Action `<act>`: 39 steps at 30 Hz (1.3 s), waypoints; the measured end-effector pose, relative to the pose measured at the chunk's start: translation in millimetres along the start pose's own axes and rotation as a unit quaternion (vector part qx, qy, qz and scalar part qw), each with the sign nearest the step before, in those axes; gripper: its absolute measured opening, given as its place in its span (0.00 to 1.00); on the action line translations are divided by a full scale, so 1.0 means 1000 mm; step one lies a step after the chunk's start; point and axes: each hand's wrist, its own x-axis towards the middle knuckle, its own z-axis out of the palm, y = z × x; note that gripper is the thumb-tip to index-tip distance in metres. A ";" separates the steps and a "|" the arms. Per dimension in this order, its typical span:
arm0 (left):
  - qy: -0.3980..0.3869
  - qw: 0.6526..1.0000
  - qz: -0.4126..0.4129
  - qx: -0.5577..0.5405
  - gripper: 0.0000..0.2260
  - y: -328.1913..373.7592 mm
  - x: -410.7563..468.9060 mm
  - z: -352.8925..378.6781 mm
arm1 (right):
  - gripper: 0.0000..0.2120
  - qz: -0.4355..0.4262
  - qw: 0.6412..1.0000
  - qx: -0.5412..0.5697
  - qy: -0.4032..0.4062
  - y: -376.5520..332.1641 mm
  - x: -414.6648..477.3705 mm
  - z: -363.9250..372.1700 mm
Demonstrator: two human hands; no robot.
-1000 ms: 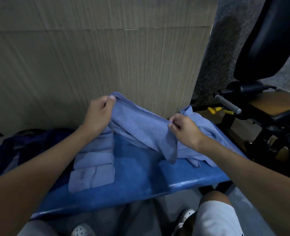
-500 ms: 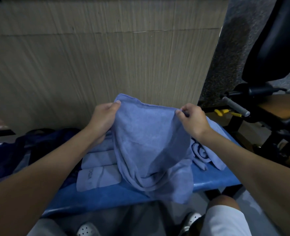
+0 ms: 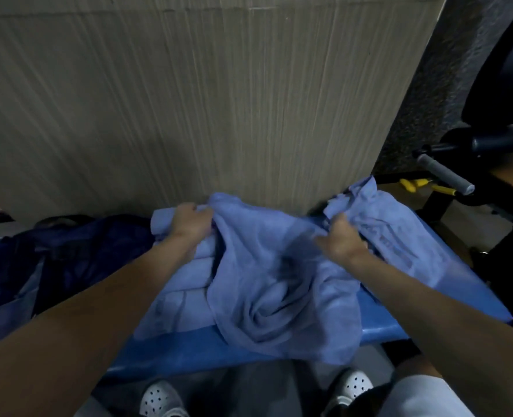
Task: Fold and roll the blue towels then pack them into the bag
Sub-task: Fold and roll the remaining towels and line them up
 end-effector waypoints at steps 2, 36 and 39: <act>0.018 0.990 0.033 0.138 0.11 -0.026 -0.003 0.003 | 0.10 0.033 0.991 -0.050 -0.119 0.017 -0.004 0.020; -0.110 0.990 -0.011 -0.092 0.04 -0.014 -0.068 -0.027 | 0.09 -0.029 0.954 0.283 -0.095 0.001 -0.055 -0.018; -0.107 0.986 -0.016 -0.125 0.02 -0.005 -0.075 -0.035 | 0.05 -0.040 0.948 0.279 -0.144 0.001 -0.067 -0.035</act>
